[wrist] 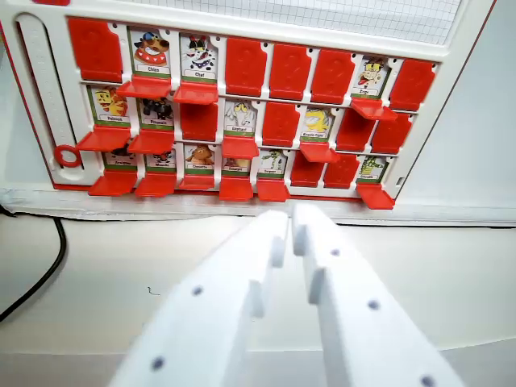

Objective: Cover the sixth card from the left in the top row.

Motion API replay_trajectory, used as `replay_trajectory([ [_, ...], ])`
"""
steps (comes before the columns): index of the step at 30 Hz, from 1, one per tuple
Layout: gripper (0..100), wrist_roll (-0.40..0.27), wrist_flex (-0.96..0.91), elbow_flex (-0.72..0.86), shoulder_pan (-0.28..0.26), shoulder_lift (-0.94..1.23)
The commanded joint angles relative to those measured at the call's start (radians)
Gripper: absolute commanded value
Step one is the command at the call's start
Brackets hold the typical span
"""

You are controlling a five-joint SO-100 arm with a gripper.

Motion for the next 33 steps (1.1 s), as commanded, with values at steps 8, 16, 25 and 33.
replay_trajectory([
  [8, 0, 0.078, 0.017, 0.0, -0.031, 0.13],
  [16, 0, 0.11, 0.015, 0.011, -0.028, 0.141],
  [25, 0, 0.141, 0.011, 0.014, -0.032, 0.146],
  [33, 0, 0.146, 0.002, 0.026, -0.026, 0.15],
])
